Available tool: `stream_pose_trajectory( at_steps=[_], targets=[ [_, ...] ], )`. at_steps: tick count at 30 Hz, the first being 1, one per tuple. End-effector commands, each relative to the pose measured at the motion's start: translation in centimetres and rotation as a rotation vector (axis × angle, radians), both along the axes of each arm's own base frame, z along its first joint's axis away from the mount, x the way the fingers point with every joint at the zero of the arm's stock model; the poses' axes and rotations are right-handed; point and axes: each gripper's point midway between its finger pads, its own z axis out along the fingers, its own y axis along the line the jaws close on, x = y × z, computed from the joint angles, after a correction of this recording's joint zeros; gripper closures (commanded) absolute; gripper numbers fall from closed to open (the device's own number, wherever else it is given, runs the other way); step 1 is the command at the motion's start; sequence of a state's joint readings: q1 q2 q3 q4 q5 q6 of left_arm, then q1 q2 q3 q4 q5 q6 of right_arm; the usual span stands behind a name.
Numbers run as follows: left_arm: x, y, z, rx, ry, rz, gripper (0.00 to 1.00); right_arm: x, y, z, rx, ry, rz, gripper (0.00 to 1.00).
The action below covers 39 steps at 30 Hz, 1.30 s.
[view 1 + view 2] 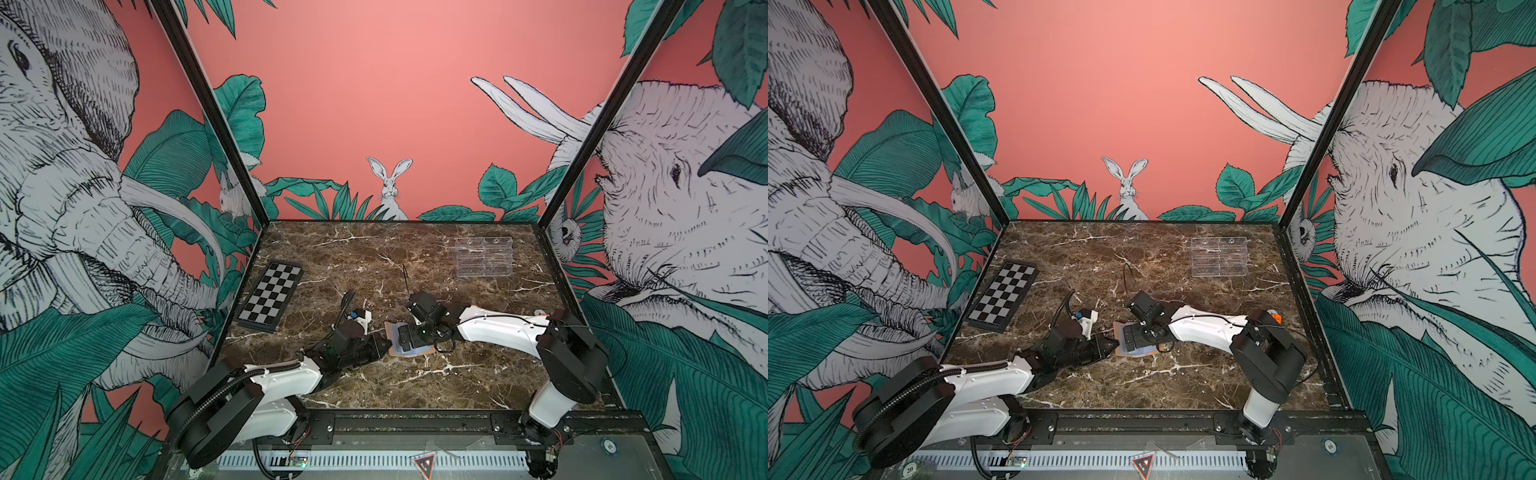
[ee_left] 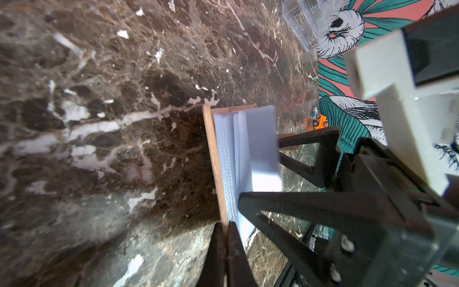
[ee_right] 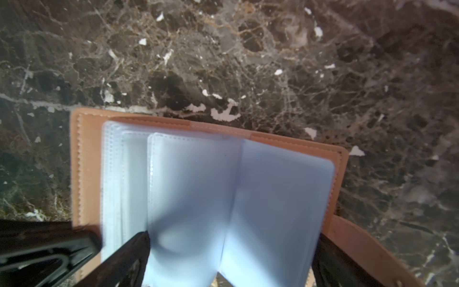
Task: Take the credit cards out of the card holder
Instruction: Flip over the card slot in the card holder.
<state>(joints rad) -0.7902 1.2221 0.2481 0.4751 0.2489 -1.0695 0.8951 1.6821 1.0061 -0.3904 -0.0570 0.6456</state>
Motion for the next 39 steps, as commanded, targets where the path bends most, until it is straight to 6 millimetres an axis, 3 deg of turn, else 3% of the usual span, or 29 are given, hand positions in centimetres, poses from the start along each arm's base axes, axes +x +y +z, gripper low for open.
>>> stream_pose_trajectory(
  at_steps=[1,6,10,14,18,26,30,39],
  targets=[
    [0.4,-0.2,0.9,-0.01,-0.034,-0.001,1.0,0.2,-2.4,-0.1,-0.053,-0.009,-0.038,0.03],
    [0.4,-0.3,0.9,-0.01,-0.035,-0.005,1.0,0.9,-5.4,1.0,-0.061,-0.041,-0.112,0.03],
    [0.4,-0.3,0.9,-0.009,-0.035,-0.005,1.0,1.3,-6.3,2.6,-0.029,-0.086,-0.139,0.02],
    [0.4,-0.4,0.9,-0.009,-0.033,-0.004,1.0,1.1,-3.9,4.8,0.092,-0.119,-0.093,0.02],
    [0.5,-0.4,1.0,-0.011,-0.033,-0.004,1.0,0.5,-1.4,5.4,0.107,-0.121,-0.029,0.02],
    [0.5,-0.5,0.9,-0.011,-0.03,-0.005,1.0,-0.3,2.7,3.7,0.121,-0.067,0.064,0.02],
    [0.5,-0.5,1.0,-0.015,-0.033,-0.007,1.0,-0.3,3.0,2.3,0.098,-0.038,0.066,0.02],
    [0.4,-0.5,1.0,-0.014,-0.034,-0.008,1.0,-0.4,3.4,1.4,0.096,-0.016,0.07,0.02]
  ],
)
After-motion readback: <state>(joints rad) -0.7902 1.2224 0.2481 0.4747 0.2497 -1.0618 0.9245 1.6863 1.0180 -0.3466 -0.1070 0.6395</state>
